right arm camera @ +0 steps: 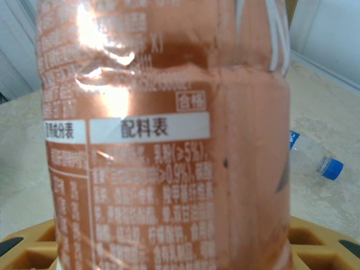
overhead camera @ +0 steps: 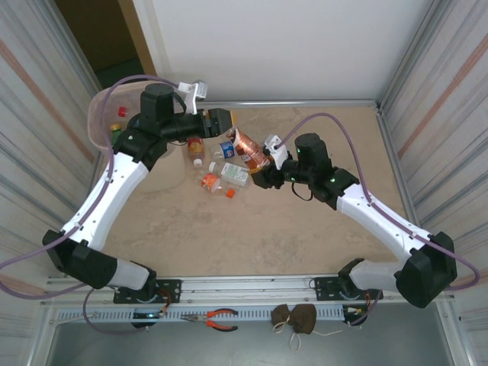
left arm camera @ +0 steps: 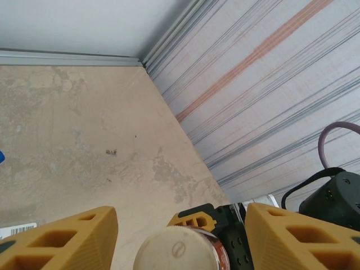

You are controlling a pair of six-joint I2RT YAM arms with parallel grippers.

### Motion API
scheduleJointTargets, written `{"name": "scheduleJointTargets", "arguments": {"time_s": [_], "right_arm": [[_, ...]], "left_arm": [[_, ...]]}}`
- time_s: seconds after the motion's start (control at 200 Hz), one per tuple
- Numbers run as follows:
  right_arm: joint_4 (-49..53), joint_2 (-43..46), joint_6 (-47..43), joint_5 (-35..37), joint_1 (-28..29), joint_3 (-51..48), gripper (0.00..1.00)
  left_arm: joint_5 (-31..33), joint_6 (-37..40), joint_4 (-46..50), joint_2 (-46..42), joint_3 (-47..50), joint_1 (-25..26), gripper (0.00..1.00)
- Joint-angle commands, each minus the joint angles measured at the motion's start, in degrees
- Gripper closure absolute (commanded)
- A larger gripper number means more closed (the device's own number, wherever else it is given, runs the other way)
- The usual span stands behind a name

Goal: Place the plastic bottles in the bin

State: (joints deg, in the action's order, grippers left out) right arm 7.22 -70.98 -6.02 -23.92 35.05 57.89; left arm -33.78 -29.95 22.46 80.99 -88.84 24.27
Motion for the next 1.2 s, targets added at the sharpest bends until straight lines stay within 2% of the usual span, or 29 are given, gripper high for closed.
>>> {"name": "scheduleJointTargets", "arguments": {"time_s": [0.0,0.165,0.316,0.466,0.551,0.626,0.721,0.797,1.002,1.197], "right_arm": [[-2.3,1.6,1.5,-0.5,0.6,0.2,0.52],[-3.7,1.9,2.4,-0.3,0.7,-0.1,0.51],[-4.3,1.6,2.8,-0.2,0.8,0.1,0.52],[-4.1,1.3,2.9,-0.3,0.9,0.3,0.51],[-3.9,1.5,2.9,-0.2,0.9,0.6,0.50],[-3.6,1.5,2.8,0.4,1.2,0.8,0.44],[-2.3,1.8,2.5,1.5,1.5,1.3,0.28],[-1.4,2.5,2.4,2.4,1.7,1.5,0.21],[0.2,6.1,2.1,5.0,1.8,0.8,0.17],[2.6,8.5,1.1,6.7,1.8,0.8,0.16]], "left_arm": [[1.8,0.0,0.1,-0.1,-2.0,0.2,0.42],[1.3,-0.5,-0.9,-0.1,-1.4,0.6,0.48],[1.3,-0.6,-1.4,0.0,-1.3,1.2,0.50],[1.9,-0.5,-1.6,-0.1,-1.2,1.4,0.66],[2.5,-0.2,-1.7,-0.5,-1.2,1.4,0.71],[3.6,0.5,-1.4,-1.0,-1.2,1.4,0.74],[5.9,2.6,0.5,-1.3,-2.0,1.3,0.75],[7.5,4.4,2.7,-1.4,-3.5,0.8,0.75],[8.4,7.4,7.0,-1.6,-7.6,-4.8,0.75],[8.9,9.8,10.3,-1.9,-12.1,-15.2,0.75]]}}
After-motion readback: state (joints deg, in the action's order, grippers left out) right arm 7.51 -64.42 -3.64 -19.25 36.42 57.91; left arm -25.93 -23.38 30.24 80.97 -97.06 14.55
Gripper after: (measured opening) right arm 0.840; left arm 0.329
